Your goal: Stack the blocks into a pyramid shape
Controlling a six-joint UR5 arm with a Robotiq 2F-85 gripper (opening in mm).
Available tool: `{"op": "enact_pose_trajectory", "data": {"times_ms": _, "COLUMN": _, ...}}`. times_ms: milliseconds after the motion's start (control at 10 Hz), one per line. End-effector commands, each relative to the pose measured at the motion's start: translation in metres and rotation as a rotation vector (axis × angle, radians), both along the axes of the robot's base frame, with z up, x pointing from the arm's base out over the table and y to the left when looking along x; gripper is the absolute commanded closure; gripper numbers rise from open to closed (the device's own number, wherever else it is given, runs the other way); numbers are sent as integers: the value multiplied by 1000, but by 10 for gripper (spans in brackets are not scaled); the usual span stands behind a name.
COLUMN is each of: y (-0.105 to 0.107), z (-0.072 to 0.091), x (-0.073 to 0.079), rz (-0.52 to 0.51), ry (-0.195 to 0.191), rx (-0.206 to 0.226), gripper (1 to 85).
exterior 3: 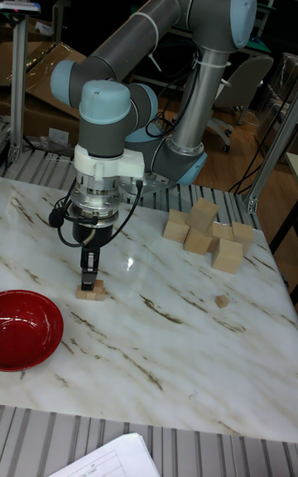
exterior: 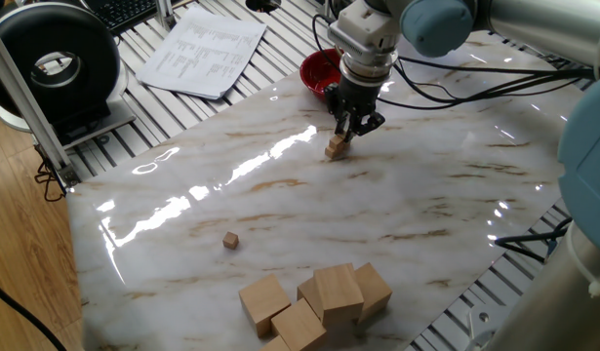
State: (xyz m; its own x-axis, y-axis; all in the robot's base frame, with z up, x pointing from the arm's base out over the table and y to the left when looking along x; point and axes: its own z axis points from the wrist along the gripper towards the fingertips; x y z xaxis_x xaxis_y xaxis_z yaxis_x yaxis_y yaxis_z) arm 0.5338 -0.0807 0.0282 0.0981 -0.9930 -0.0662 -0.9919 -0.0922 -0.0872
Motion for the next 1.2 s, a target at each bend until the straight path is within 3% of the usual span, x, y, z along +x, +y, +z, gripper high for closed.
{"op": "enact_pose_trajectory", "data": {"times_ms": 0, "y": 1, "z": 1, "x": 2, "rz": -8, "ry": -5, "rx": 11, "gripper": 597}}
{"op": "enact_pose_trajectory", "data": {"times_ms": 200, "y": 1, "z": 1, "x": 2, "rz": -8, "ry": -5, "rx": 11, "gripper": 593}}
{"op": "enact_pose_trajectory", "data": {"times_ms": 800, "y": 2, "z": 2, "x": 2, "rz": 18, "ry": -6, "rx": 15, "gripper": 427}}
{"op": "enact_pose_trajectory", "data": {"times_ms": 1100, "y": -7, "z": 11, "x": -1, "rz": 13, "ry": 10, "rx": -9, "gripper": 417}}
